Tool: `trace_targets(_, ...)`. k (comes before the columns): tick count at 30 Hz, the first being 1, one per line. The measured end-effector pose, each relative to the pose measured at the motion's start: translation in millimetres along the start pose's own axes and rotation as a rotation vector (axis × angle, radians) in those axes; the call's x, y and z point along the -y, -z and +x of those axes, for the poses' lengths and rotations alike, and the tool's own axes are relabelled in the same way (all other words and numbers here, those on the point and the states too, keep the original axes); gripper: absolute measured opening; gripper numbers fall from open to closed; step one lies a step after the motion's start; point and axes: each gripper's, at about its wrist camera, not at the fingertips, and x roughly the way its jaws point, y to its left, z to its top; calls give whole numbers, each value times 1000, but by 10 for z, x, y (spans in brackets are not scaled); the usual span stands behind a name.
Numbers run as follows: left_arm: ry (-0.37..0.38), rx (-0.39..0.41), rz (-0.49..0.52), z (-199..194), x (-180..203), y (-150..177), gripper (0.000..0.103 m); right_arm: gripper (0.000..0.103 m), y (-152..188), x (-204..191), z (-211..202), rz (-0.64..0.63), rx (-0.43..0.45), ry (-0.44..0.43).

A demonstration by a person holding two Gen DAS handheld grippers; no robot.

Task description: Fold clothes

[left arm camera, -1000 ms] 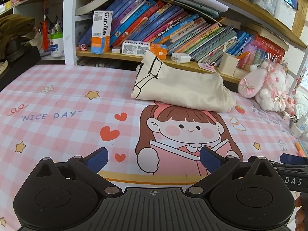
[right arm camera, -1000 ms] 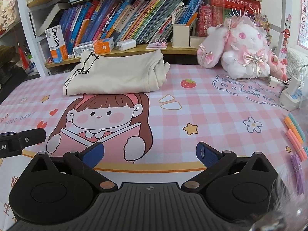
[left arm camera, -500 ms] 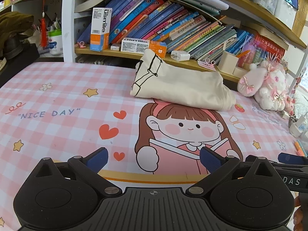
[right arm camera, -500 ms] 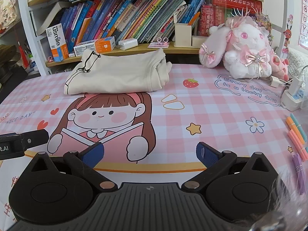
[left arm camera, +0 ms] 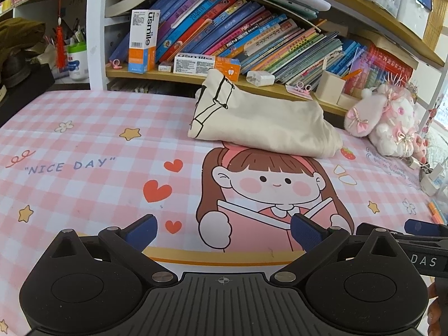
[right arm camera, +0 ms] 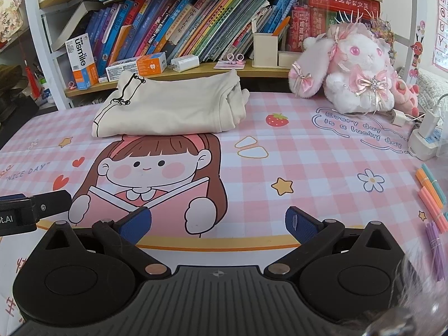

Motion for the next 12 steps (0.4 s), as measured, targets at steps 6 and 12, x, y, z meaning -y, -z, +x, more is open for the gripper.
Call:
trace_targets(6, 6, -2, -2, -8, -13, -7, 102, 103, 7, -14, 0, 2, 0, 2)
trace_targets(12, 34, 3, -13, -21, -30, -16, 103, 103, 31, -43, -11, 3, -4, 5)
